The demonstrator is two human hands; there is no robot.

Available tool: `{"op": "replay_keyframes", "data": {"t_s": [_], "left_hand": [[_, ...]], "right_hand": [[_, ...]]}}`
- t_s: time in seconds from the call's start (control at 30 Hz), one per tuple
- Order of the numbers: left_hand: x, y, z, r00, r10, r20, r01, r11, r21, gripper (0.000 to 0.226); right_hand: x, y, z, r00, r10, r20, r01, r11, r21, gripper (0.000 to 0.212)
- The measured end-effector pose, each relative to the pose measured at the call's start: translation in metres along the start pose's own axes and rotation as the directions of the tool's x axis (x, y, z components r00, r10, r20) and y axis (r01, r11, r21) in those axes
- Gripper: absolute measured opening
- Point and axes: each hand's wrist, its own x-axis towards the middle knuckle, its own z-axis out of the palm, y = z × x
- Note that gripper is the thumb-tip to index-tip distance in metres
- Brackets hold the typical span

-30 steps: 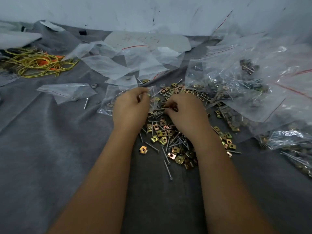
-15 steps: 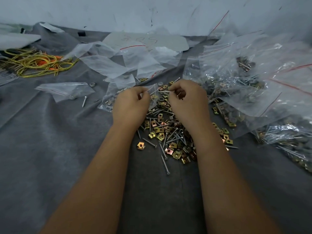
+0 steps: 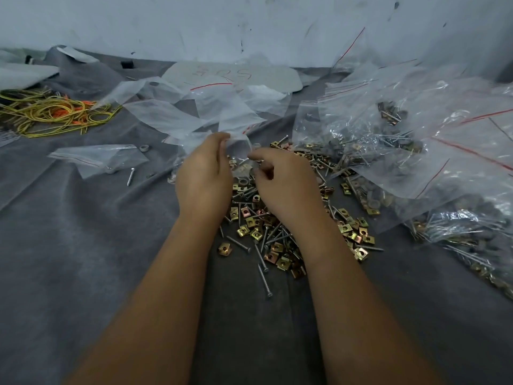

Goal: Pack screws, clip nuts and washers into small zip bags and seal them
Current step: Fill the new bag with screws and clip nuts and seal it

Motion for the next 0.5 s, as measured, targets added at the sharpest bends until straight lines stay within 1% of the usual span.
{"op": "replay_keyframes", "data": {"t_s": [0.07,0.1,0.17,0.2,0.27,0.33,0.37,0.4,0.43,0.47,0.5], "left_hand": [[0.001,0.000,-0.002,0.999,-0.019,-0.030,0.020,1.000,0.010,0.031],[0.000,0.001,-0.002,1.000,-0.004,-0.019,0.004,1.000,-0.016,0.030],[-0.003,0.003,-0.001,0.996,0.078,0.045,-0.073,0.992,-0.102,0.029],[-0.004,0.003,-0.001,0.989,0.125,0.079,-0.114,0.984,-0.134,0.029],[-0.006,0.003,0.000,0.972,0.196,0.127,-0.175,0.972,-0.156,0.028],[-0.006,0.002,0.001,0.953,0.242,0.181,-0.219,0.966,-0.140,0.030],[-0.006,0.002,0.001,0.942,0.253,0.220,-0.228,0.965,-0.132,0.037],[-0.006,0.001,0.001,0.935,0.251,0.252,-0.226,0.966,-0.122,0.043],[-0.006,0.000,0.000,0.940,0.228,0.254,-0.206,0.972,-0.111,0.045],[-0.005,0.000,-0.001,0.959,0.179,0.220,-0.157,0.981,-0.115,0.042],[-0.005,0.000,-0.002,0.981,0.107,0.160,-0.081,0.984,-0.156,0.039]], "right_hand": [[0.000,-0.001,0.001,0.998,0.033,-0.048,-0.030,0.998,0.047,0.028],[0.000,-0.002,0.001,0.996,0.055,-0.074,-0.047,0.994,0.102,0.026],[0.000,-0.004,0.001,0.989,0.113,-0.094,-0.090,0.972,0.216,0.017],[0.000,-0.004,0.002,0.987,0.136,-0.087,-0.112,0.965,0.237,0.012],[0.000,-0.001,0.004,0.988,0.138,-0.066,-0.124,0.976,0.180,0.007],[0.001,0.002,0.006,0.989,0.126,-0.076,-0.113,0.982,0.150,0.016],[0.002,0.004,0.005,0.987,0.131,-0.090,-0.114,0.979,0.171,0.023],[0.003,0.005,0.004,0.985,0.136,-0.104,-0.115,0.974,0.194,0.027],[0.004,0.005,0.003,0.984,0.139,-0.109,-0.115,0.973,0.199,0.027],[0.004,0.006,0.002,0.985,0.135,-0.107,-0.113,0.976,0.188,0.023],[0.004,0.007,0.002,0.987,0.126,-0.095,-0.109,0.980,0.167,0.015]]}}
